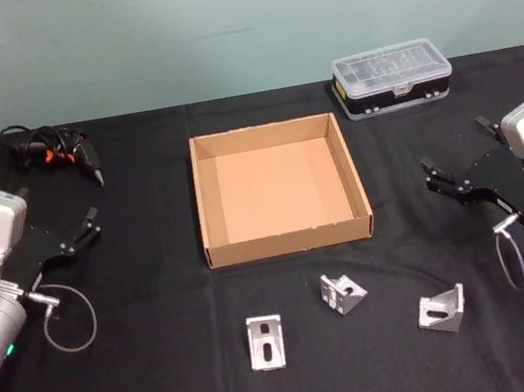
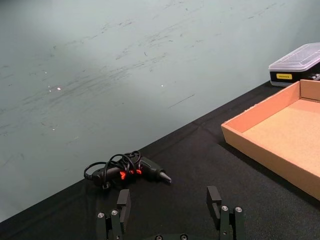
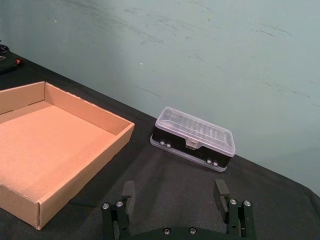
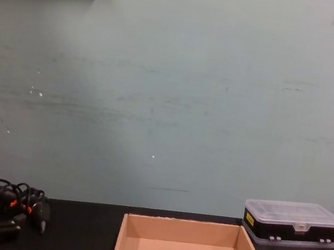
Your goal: Use one hand to pick up the angle iron from the table and place it into the box.
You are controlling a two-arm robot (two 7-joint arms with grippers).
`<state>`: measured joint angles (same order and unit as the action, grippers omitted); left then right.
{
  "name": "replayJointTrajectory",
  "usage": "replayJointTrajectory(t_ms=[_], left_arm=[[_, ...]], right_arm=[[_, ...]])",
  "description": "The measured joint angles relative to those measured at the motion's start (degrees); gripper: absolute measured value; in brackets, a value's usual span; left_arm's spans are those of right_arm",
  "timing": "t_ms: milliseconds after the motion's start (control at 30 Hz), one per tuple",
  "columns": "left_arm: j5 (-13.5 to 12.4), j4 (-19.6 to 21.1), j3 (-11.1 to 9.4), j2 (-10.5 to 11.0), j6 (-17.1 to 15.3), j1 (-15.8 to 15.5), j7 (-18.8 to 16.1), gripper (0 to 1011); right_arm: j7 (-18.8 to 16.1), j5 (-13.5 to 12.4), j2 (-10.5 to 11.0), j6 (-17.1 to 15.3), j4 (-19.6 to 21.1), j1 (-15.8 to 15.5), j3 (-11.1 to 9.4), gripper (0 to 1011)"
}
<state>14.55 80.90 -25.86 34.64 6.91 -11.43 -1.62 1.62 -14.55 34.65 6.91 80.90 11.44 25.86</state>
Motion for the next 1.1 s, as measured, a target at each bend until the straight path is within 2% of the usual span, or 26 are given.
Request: replayJointTrajectory(t_ms=[1100], left_arm=[[0.0, 0.0, 0.0, 0.0, 0.0, 0.0, 0.0, 1000]], right_arm=[[0.0, 0.0, 0.0, 0.0, 0.0, 0.0, 0.0, 1002]])
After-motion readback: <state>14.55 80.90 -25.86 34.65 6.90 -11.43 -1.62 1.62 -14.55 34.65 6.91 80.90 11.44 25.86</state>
